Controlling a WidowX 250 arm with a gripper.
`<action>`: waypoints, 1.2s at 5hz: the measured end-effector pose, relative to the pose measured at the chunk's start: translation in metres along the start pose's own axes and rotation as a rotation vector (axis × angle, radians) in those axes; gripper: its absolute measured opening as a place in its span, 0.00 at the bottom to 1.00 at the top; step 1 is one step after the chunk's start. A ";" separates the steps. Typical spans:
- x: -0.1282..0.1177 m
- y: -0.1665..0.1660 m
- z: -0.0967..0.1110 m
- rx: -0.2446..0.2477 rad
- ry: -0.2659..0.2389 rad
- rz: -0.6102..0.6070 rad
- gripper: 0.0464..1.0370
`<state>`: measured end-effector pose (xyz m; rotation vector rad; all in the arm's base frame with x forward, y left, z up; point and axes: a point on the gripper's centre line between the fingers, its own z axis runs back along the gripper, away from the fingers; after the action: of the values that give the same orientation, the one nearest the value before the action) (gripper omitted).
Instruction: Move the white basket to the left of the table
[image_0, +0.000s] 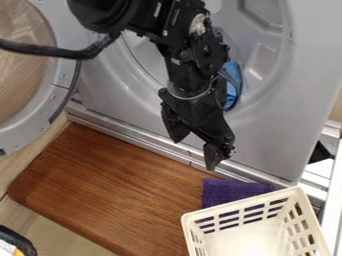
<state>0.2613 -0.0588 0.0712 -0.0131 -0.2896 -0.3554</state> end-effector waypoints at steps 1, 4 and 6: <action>-0.005 -0.001 -0.007 -0.008 0.027 -0.001 0.96; -0.015 -0.039 -0.055 -0.126 0.080 -0.196 0.96; -0.013 -0.050 -0.084 -0.179 0.098 -0.289 0.91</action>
<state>0.2561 -0.1062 -0.0148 -0.1304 -0.1615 -0.6664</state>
